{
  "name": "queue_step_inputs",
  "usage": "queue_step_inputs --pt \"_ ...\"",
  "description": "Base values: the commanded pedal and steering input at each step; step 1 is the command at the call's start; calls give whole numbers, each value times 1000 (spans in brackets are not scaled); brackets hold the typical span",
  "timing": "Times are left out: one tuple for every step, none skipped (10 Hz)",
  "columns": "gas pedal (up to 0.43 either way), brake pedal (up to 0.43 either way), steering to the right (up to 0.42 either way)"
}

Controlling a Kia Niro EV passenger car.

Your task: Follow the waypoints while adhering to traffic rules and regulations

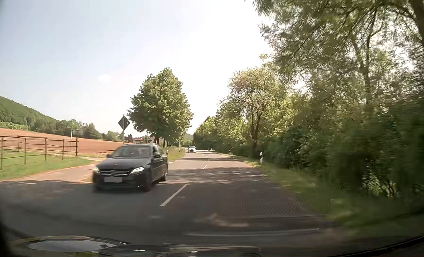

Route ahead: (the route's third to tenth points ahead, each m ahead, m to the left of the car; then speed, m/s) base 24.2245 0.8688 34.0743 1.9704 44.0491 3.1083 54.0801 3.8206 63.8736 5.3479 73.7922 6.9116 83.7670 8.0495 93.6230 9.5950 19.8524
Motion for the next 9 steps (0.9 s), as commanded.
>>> queue_step_inputs --pt "0 146 -2" --pt "0 146 -2" --pt "0 146 -3" --pt "0 140 -4" --pt "0 140 -5" --pt "0 134 -6" --pt "0 128 -7" --pt "0 122 -8" --pt "0 116 -9"
